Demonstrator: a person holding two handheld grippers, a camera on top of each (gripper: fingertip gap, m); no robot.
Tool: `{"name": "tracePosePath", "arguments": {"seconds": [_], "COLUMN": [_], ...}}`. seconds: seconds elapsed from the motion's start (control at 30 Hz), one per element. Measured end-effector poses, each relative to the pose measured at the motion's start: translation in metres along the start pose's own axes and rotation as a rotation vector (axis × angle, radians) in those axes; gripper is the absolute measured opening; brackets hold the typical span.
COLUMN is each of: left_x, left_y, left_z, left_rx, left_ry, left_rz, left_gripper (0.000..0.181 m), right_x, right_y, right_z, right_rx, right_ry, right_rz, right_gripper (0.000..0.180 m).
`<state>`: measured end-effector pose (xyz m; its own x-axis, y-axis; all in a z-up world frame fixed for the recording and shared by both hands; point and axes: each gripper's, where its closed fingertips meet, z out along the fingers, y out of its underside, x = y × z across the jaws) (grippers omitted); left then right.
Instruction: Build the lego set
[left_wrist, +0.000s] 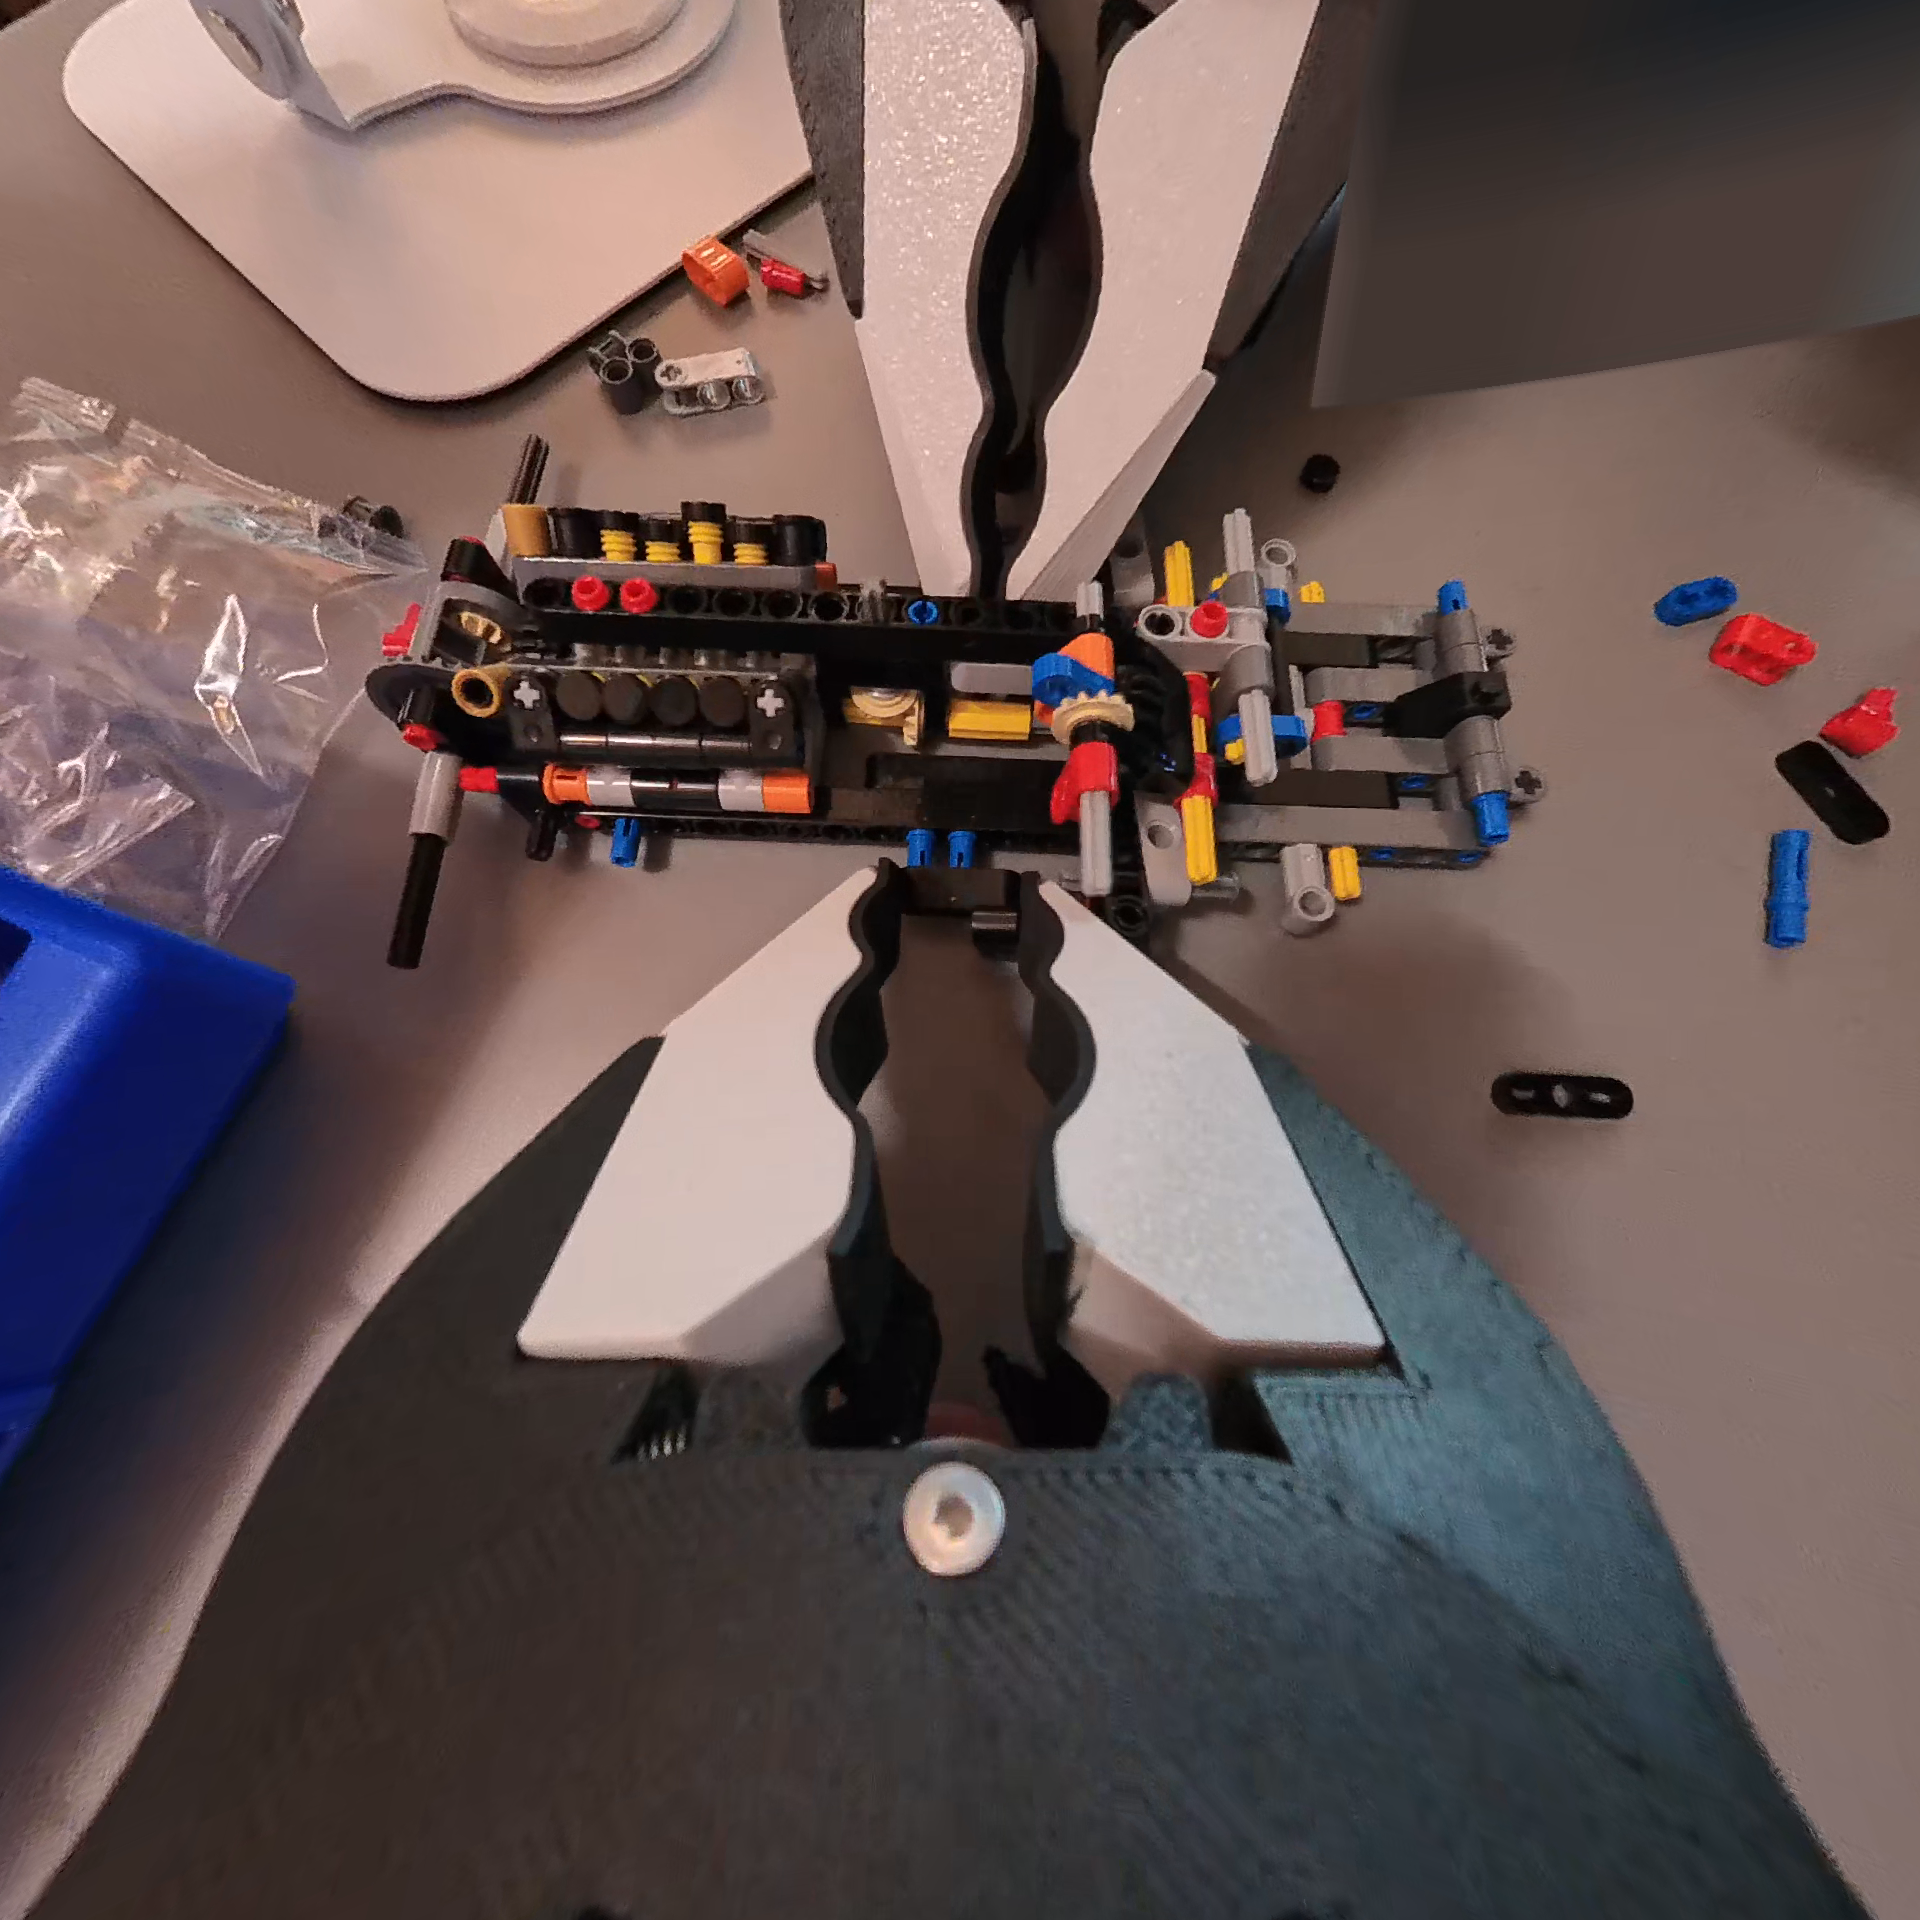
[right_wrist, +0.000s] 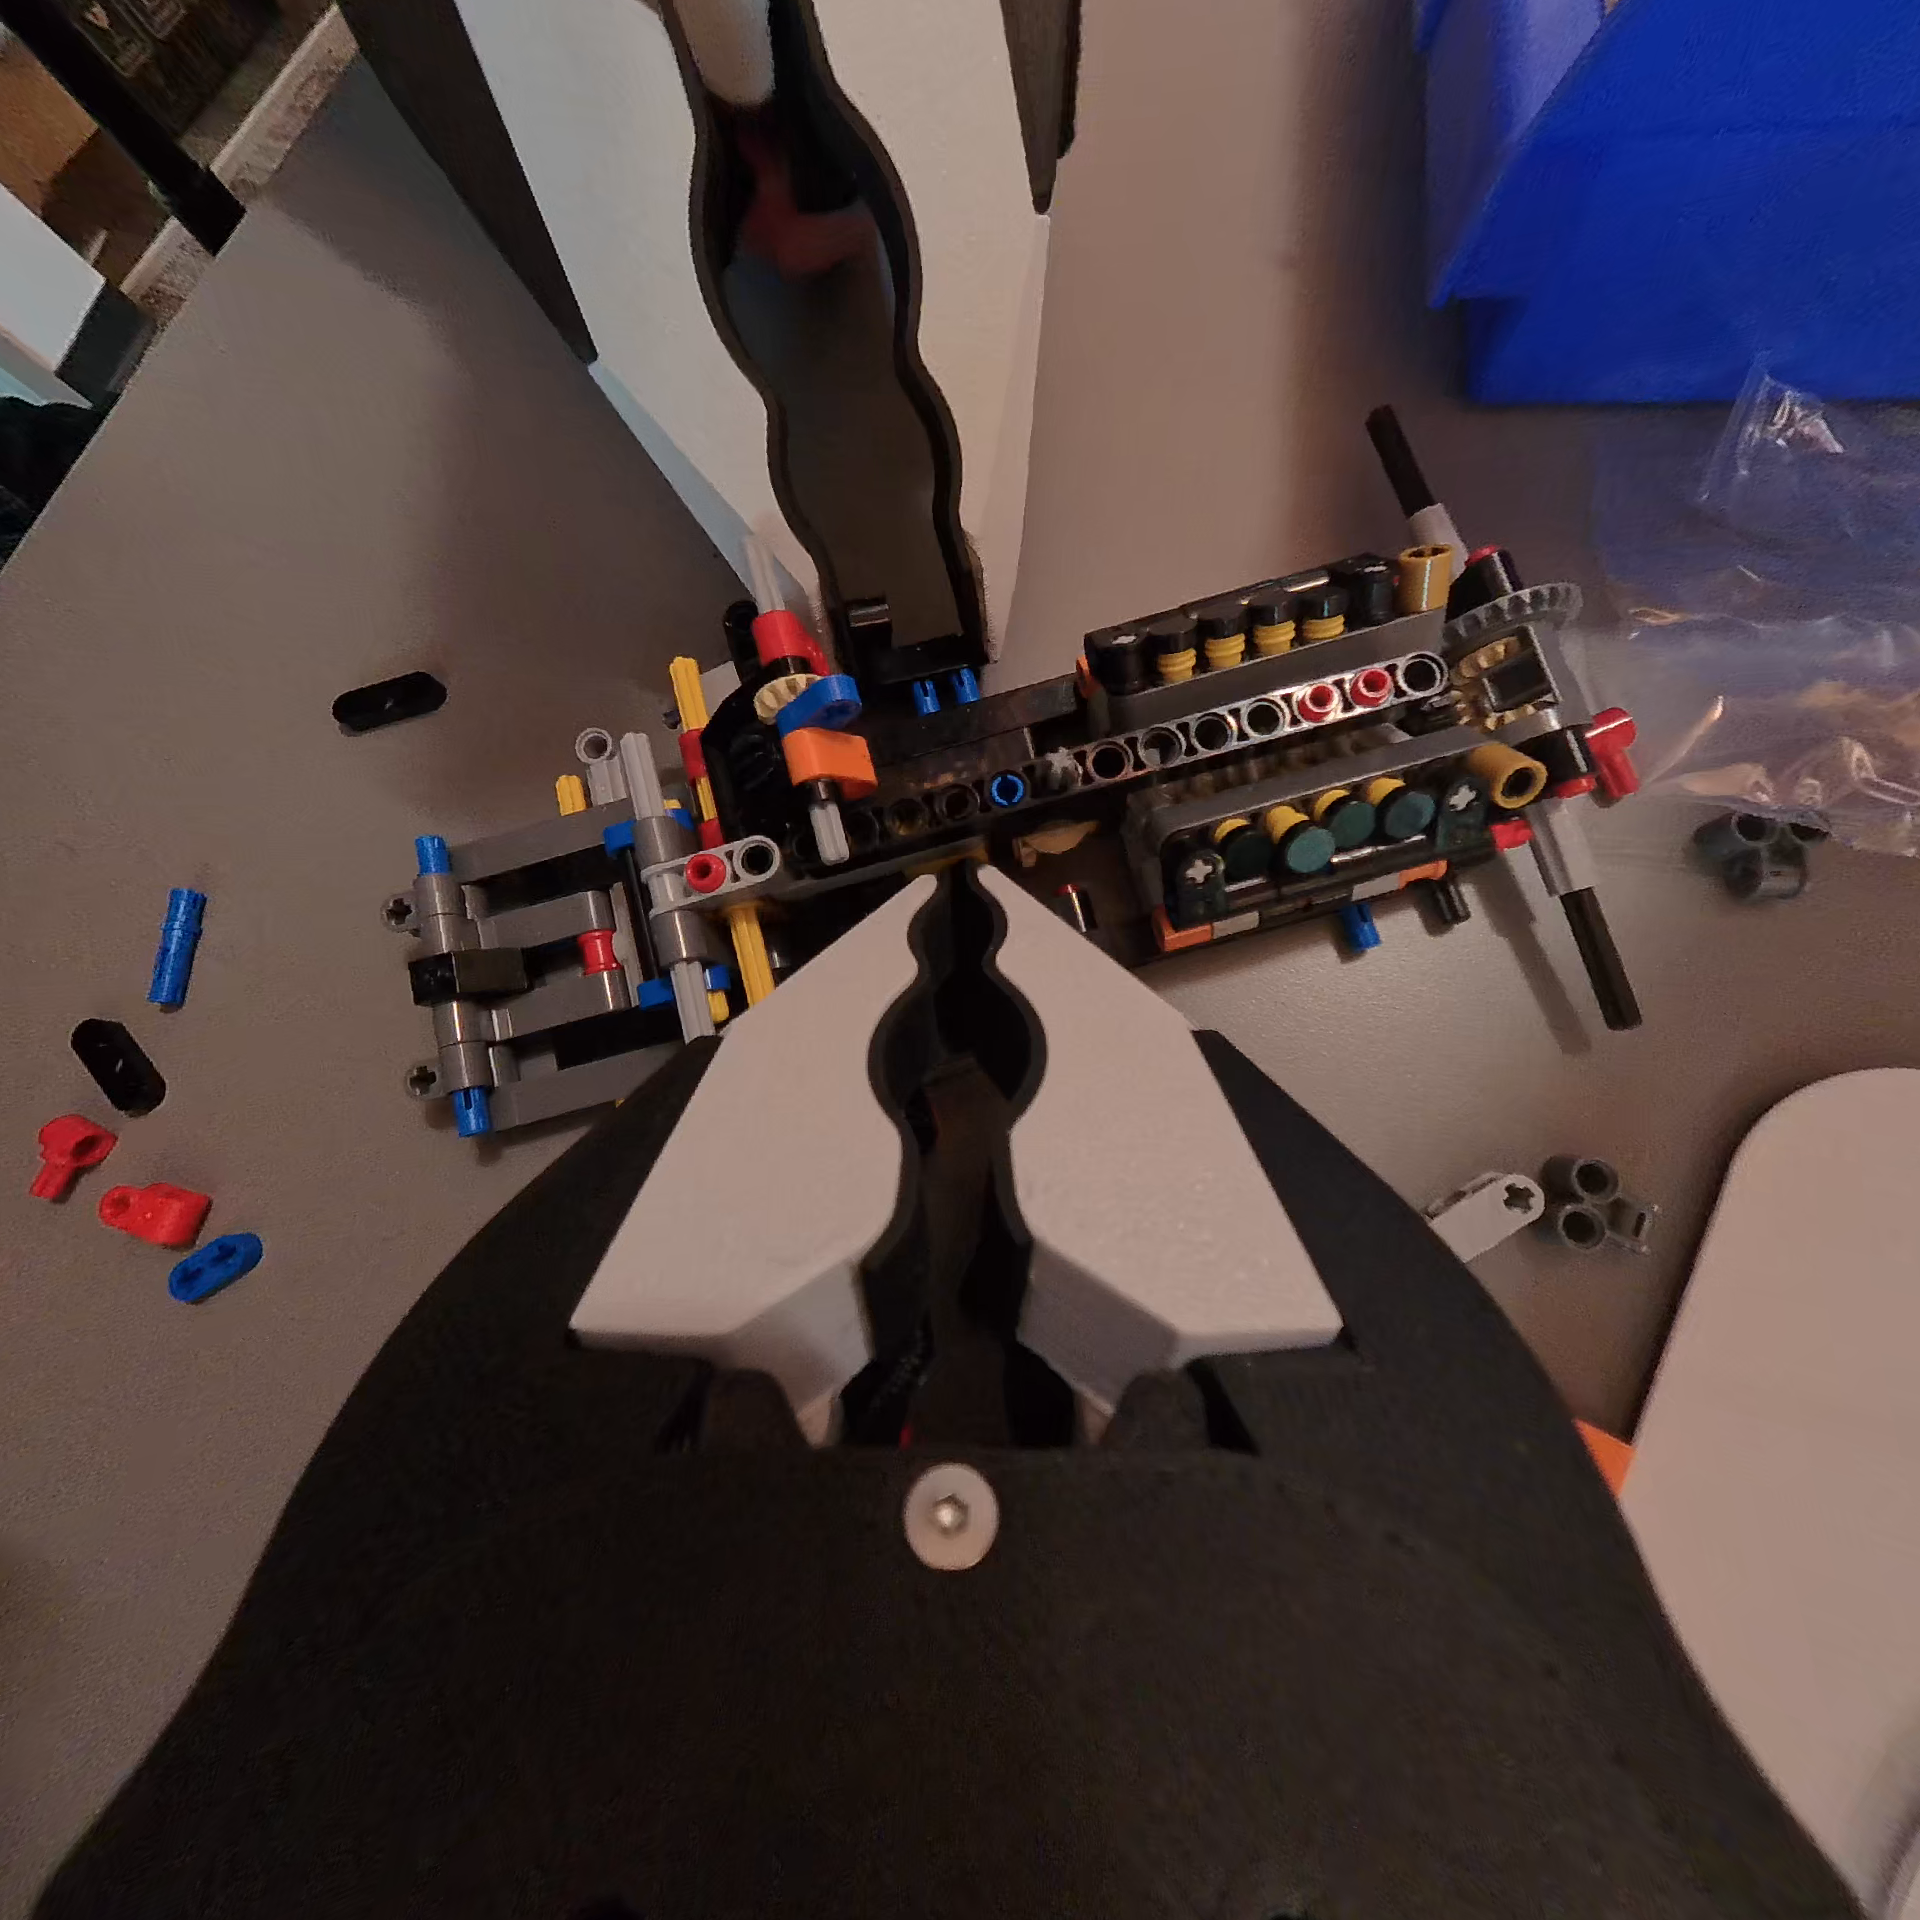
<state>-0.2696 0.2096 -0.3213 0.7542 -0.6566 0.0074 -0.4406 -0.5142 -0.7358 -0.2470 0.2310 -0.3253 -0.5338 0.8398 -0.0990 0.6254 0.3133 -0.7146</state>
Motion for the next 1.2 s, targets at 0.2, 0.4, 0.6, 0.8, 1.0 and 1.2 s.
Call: {"name": "tracePosePath", "arguments": {"seconds": [0.2,0.4,0.6,0.8,1.0,1.2], "left_x": [-0.0002,0.0001,0.0008,0.0009,-0.0001,0.002], "left_y": [-0.0004,-0.0011,-0.0003,-0.0011,0.0,-0.0006], "left_z": [0.0001,-0.0009,-0.0006,-0.0009,-0.0008,-0.0013], "left_rx": [-0.003,-0.042,-0.068,-0.059,-0.081,-0.059], "left_ry": [-0.034,-0.06,0.02,0.058,-0.048,-0.087], "left_rz": [-0.032,0.012,-0.066,-0.114,0.016,0.048], "left_gripper": [0.019,0.019,0.019,0.019,0.019,0.019], "right_x": [0.0001,0.0,-0.0002,-0.0002,-0.0003,-0.0009], "right_y": [0.0001,0.0001,0.0,0.0001,0.0,0.0], "right_z": [0.0001,0.0002,0.0002,0.0003,0.0002,0.0003], "right_rx": [-0.001,-0.001,-0.001,-0.001,0.0,0.0], "right_ry": [0.0,0.002,0.003,0.003,0.005,0.003], "right_rz": [0.0,-0.005,-0.008,-0.008,-0.01,-0.017], "right_gripper": [0.0,0.0,0.0,0.0,0.0,0.0]}}
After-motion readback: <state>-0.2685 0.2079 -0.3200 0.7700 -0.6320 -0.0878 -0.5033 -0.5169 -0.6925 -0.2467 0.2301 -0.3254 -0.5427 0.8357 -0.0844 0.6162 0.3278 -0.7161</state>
